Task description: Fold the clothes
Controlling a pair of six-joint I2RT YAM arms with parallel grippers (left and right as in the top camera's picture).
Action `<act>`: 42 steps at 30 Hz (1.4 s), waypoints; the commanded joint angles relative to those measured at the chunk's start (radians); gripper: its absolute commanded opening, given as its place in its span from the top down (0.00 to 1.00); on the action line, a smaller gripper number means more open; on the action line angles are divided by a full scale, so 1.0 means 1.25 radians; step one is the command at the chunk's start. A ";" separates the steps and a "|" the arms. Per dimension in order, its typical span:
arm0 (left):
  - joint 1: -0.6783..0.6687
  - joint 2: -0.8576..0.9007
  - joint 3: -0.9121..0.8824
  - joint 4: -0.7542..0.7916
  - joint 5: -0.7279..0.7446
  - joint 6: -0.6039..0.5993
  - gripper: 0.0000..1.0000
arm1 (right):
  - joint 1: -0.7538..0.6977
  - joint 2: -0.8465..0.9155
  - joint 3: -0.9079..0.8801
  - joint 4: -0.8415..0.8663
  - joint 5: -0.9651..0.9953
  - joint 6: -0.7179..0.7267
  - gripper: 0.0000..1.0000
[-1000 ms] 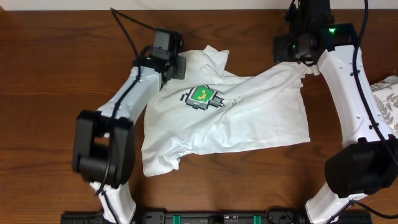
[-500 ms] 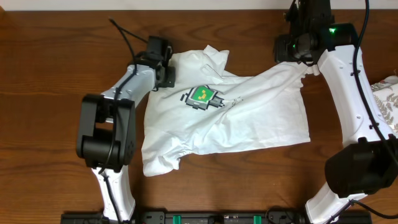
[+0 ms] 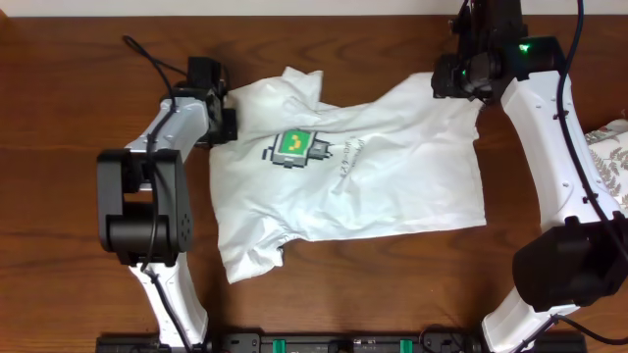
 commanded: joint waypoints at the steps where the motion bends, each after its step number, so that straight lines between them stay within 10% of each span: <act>1: 0.070 0.026 -0.010 -0.034 -0.091 -0.043 0.94 | 0.002 -0.002 -0.001 -0.003 -0.002 0.012 0.48; 10: 0.182 0.021 -0.010 -0.090 -0.028 -0.092 0.94 | 0.002 0.010 -0.014 -0.016 -0.009 0.013 0.36; 22: 0.134 -0.137 -0.002 -0.098 -0.028 -0.091 0.83 | 0.017 0.074 -0.219 0.129 -0.209 -0.064 0.99; 28: 0.078 -0.238 -0.002 -0.098 -0.027 -0.091 0.62 | 0.024 0.113 -0.298 0.182 -0.204 -0.055 0.99; 42: 0.022 -0.232 -0.005 -0.088 -0.028 -0.091 0.61 | 0.001 0.157 -0.395 0.099 0.148 0.222 0.99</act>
